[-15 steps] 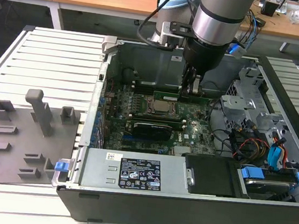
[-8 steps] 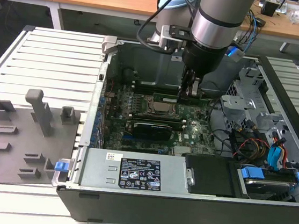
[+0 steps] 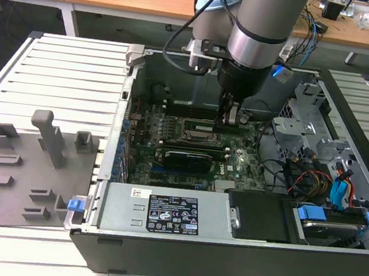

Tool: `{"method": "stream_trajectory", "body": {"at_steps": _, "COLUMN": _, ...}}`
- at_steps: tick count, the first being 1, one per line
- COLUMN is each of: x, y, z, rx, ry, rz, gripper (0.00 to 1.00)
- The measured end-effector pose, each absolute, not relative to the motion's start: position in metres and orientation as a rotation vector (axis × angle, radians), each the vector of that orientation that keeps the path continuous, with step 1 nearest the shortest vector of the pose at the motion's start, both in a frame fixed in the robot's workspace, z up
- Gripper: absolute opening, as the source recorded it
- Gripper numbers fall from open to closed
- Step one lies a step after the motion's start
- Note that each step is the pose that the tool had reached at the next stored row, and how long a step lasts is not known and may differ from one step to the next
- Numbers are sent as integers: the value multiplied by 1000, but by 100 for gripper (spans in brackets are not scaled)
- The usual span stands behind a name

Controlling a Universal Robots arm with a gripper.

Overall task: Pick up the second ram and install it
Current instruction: 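Insert the second ram into the second slot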

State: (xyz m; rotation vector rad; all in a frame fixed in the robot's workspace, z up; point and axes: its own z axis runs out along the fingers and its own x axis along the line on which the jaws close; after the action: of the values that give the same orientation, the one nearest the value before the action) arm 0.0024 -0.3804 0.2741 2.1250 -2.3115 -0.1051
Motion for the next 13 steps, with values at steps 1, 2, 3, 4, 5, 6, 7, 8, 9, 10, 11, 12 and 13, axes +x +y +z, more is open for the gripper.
{"method": "stream_trajectory", "body": {"at_steps": 1, "x": -3, "y": -380, "z": 272, "rx": 2125, "ry": -2311, "rz": -105, "gripper": 14}}
{"method": "stream_trajectory", "body": {"at_steps": 2, "x": -7, "y": -380, "z": 269, "rx": 2125, "ry": -2312, "rz": -105, "gripper": 14}}
{"method": "stream_trajectory", "body": {"at_steps": 3, "x": -9, "y": -380, "z": 267, "rx": 2125, "ry": -2311, "rz": -105, "gripper": 14}}
{"method": "stream_trajectory", "body": {"at_steps": 4, "x": -11, "y": -381, "z": 266, "rx": 2125, "ry": -2311, "rz": -105, "gripper": 14}}
{"method": "stream_trajectory", "body": {"at_steps": 5, "x": -14, "y": -382, "z": 263, "rx": 2125, "ry": -2311, "rz": -105, "gripper": 14}}
{"method": "stream_trajectory", "body": {"at_steps": 6, "x": -17, "y": -383, "z": 259, "rx": 2125, "ry": -2312, "rz": -105, "gripper": 14}}
{"method": "stream_trajectory", "body": {"at_steps": 7, "x": -19, "y": -385, "z": 257, "rx": 2127, "ry": -2309, "rz": -105, "gripper": 14}}
{"method": "stream_trajectory", "body": {"at_steps": 8, "x": -20, "y": -385, "z": 253, "rx": 2131, "ry": -2306, "rz": -105, "gripper": 14}}
{"method": "stream_trajectory", "body": {"at_steps": 9, "x": -22, "y": -385, "z": 251, "rx": 2132, "ry": -2305, "rz": -105, "gripper": 14}}
{"method": "stream_trajectory", "body": {"at_steps": 10, "x": -23, "y": -385, "z": 249, "rx": 2132, "ry": -2305, "rz": -105, "gripper": 14}}
{"method": "stream_trajectory", "body": {"at_steps": 11, "x": -24, "y": -385, "z": 248, "rx": 2132, "ry": -2305, "rz": -105, "gripper": 14}}
{"method": "stream_trajectory", "body": {"at_steps": 12, "x": -26, "y": -385, "z": 246, "rx": 2132, "ry": -2305, "rz": -105, "gripper": 14}}
{"method": "stream_trajectory", "body": {"at_steps": 13, "x": -28, "y": -385, "z": 245, "rx": 2132, "ry": -2306, "rz": -107, "gripper": 14}}
